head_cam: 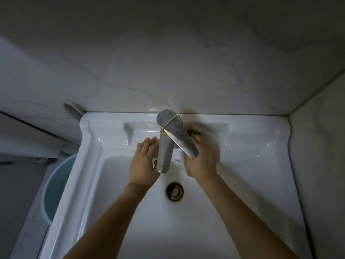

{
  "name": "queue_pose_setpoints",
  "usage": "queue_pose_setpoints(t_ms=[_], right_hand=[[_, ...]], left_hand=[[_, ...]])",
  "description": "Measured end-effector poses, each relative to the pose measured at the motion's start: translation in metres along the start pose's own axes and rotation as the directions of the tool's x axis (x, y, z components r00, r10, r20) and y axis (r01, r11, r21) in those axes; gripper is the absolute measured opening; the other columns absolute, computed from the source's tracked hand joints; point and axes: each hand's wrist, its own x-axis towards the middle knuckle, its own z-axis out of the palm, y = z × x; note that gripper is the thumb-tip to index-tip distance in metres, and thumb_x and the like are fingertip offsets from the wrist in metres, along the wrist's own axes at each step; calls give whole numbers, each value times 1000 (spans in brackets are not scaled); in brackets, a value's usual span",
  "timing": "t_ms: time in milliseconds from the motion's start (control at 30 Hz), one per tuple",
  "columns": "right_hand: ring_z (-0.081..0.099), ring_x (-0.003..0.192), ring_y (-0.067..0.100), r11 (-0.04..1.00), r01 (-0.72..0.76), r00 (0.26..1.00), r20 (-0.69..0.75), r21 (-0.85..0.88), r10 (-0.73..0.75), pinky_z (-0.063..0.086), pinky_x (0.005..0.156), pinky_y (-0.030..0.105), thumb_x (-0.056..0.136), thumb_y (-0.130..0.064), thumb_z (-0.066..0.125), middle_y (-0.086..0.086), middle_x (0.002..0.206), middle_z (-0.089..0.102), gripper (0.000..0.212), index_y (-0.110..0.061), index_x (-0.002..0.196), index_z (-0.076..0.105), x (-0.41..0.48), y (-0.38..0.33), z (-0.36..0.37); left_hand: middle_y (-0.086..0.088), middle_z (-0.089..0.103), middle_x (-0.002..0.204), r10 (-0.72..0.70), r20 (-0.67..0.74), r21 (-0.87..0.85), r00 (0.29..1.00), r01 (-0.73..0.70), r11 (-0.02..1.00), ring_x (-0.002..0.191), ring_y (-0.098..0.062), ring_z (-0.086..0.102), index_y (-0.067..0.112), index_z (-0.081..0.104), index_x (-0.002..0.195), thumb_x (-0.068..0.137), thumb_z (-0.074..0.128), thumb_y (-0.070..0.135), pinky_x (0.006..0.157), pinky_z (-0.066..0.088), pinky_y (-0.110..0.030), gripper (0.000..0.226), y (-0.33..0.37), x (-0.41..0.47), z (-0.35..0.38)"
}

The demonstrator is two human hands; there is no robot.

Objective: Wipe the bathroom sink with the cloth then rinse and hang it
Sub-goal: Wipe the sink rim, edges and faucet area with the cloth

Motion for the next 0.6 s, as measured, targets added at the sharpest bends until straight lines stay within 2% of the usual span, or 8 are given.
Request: queue_pose_setpoints(t_ms=[67, 133, 233, 300, 367, 433, 533, 600], right_hand=[[66, 65, 28, 989, 49, 996, -70, -137, -59, 49, 53, 28, 72, -12, 76, 7, 81, 69, 21, -15, 93, 72, -2, 19, -16], [65, 68, 25, 967, -21, 984, -178, -253, -25, 47, 58, 27, 84, -21, 66, 4, 82, 69, 20, -19, 102, 73, -9, 46, -35], [64, 78, 21, 958, -189, 944, -308, -215, 118, 47, 66, 29, 96, -31, 54, 2, 92, 70, 25, -22, 109, 72, -14, 59, -32], [63, 83, 24, 965, -207, 945, -287, -158, 156, 47, 68, 31, 89, -22, 58, 4, 89, 69, 19, -19, 102, 73, -8, 33, -11], [62, 84, 30, 984, -175, 966, -186, 38, 179, 52, 70, 36, 80, -22, 55, 11, 88, 68, 18, -17, 90, 69, -1, 0, 0], [64, 91, 32, 975, -125, 989, -51, 182, 137, 51, 80, 37, 77, -24, 57, 14, 98, 69, 21, -17, 95, 65, 1, -11, -2], [66, 75, 30, 998, -7, 993, -119, -66, -1, 49, 63, 27, 80, -23, 68, 9, 85, 71, 20, -19, 99, 74, -4, 20, -23], [64, 79, 25, 984, 4, 983, -178, -176, -36, 47, 68, 26, 87, -30, 58, 7, 88, 69, 28, -20, 108, 73, -10, 55, -36]], left_hand=[[-3, 53, 134, 12, 7, 3, 1000, -12, 1000, 126, -26, 43, 16, 53, 130, 75, 59, 20, 92, 50, -36, 55, -4, -1, 2], [-4, 52, 135, 21, 18, 6, 1000, -21, 1000, 130, -26, 41, 16, 51, 132, 74, 65, 14, 97, 49, -44, 60, -8, -2, 3], [-5, 51, 137, 21, 27, 7, 999, -21, 1000, 132, -27, 38, 14, 49, 135, 72, 69, 14, 99, 47, -49, 66, -10, -2, 5], [-5, 50, 138, 15, 25, 2, 1000, -15, 1000, 135, -27, 37, 14, 48, 136, 73, 68, 14, 104, 42, -49, 66, -10, -3, 7], [-4, 50, 140, 22, 23, 3, 999, -22, 1000, 137, -27, 37, 15, 47, 136, 76, 65, 16, 109, 37, -48, 63, -12, -2, 8], [-4, 49, 141, 23, 22, 8, 1000, -23, 1000, 137, -27, 37, 16, 47, 137, 78, 63, 20, 110, 36, -47, 61, -13, -2, 8], [-3, 48, 142, 24, 11, -16, 1000, -24, 1000, 137, -26, 36, 17, 47, 138, 84, 61, 24, 109, 37, -46, 56, -13, -2, 8], [-2, 48, 142, 19, -7, -26, 1000, -19, 999, 137, -26, 36, 17, 49, 136, 86, 60, 21, 107, 39, -47, 52, -13, -2, 8]])
